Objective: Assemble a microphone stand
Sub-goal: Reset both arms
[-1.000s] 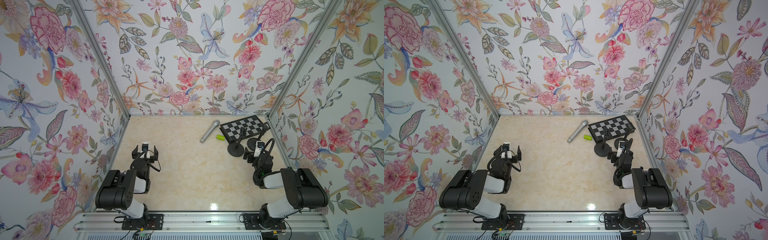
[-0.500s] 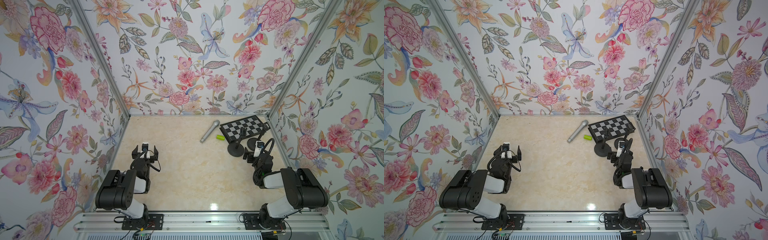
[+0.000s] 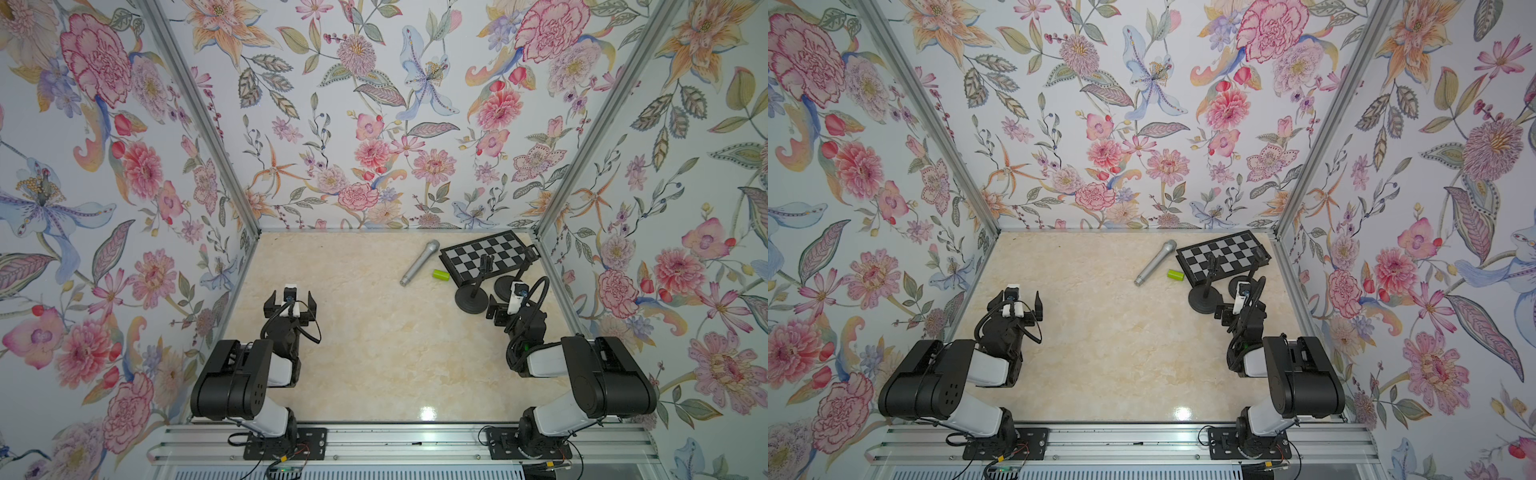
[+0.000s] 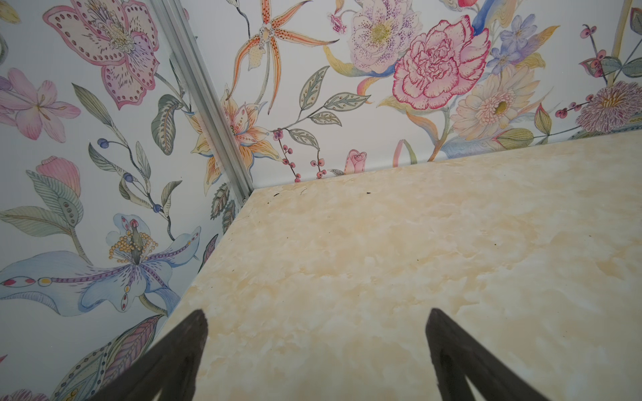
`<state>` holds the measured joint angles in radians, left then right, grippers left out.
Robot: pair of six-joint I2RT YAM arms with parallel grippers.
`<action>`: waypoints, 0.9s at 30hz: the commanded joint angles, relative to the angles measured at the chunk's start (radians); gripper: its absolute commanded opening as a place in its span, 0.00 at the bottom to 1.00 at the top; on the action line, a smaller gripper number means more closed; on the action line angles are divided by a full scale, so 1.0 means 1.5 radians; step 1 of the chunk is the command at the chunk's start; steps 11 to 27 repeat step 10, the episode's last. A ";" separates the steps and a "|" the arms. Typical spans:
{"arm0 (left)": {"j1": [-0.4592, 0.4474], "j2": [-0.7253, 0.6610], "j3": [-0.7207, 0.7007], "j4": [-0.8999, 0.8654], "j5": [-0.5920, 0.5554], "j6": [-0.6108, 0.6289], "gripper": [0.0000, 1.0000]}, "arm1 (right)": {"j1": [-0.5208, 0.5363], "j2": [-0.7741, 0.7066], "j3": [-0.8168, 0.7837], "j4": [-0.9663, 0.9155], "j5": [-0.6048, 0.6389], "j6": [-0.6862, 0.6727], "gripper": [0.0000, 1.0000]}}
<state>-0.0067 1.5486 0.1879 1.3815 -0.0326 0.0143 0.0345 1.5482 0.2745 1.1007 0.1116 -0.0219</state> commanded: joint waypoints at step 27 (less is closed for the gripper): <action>0.004 -0.001 0.008 0.010 0.002 -0.006 0.99 | -0.003 -0.003 0.013 -0.001 -0.012 -0.004 1.00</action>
